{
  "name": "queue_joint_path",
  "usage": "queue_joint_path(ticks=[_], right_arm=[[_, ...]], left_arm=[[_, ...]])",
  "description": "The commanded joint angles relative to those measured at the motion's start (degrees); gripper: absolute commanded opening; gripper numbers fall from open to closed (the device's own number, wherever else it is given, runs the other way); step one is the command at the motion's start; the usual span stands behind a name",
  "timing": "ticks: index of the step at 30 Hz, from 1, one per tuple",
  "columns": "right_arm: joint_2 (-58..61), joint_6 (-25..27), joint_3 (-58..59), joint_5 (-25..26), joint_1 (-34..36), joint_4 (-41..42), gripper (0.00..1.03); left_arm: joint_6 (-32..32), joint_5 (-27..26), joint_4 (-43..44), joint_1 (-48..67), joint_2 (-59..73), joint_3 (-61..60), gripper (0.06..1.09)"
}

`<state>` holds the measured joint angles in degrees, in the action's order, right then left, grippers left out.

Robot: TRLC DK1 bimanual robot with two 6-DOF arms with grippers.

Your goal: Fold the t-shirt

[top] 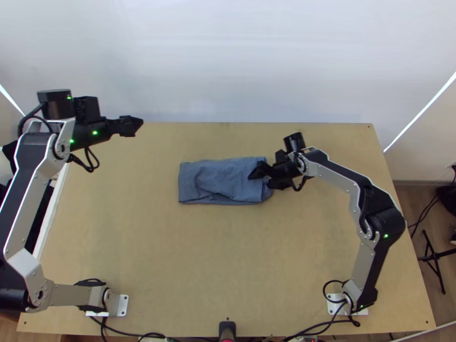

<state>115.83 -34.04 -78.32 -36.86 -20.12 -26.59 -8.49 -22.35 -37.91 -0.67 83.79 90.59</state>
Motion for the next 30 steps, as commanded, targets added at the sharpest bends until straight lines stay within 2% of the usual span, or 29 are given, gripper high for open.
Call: queue_joint_path(ticks=[1,4,5,8,21,30], right_arm=[[2.1,-2.2,-1.7,2.2,-2.8,0.0,0.52],[0.4,-2.4,0.0,9.8,-1.9,3.5,0.04],[-0.8,-3.4,1.7,12.0,-0.9,5.9,0.03],[-3.4,-4.5,4.8,13.0,3.9,10.9,0.03],[-10.0,1.6,8.1,14.5,28.6,10.8,0.03],[-14.6,4.5,13.6,15.2,39.5,10.3,0.03]], left_arm=[[0.5,0.2,-1.3,-2.1,-1.5,0.0,1.04],[0.8,0.2,-1.4,-2.1,-1.8,-0.3,1.04],[0.8,0.2,-1.4,-2.1,-1.8,-0.4,1.04],[1.0,0.2,-1.2,-2.4,-1.5,-0.6,1.04],[1.7,0.0,0.5,-2.2,0.8,0.0,1.04],[1.7,-0.2,0.9,-1.8,1.1,0.3,1.04]])
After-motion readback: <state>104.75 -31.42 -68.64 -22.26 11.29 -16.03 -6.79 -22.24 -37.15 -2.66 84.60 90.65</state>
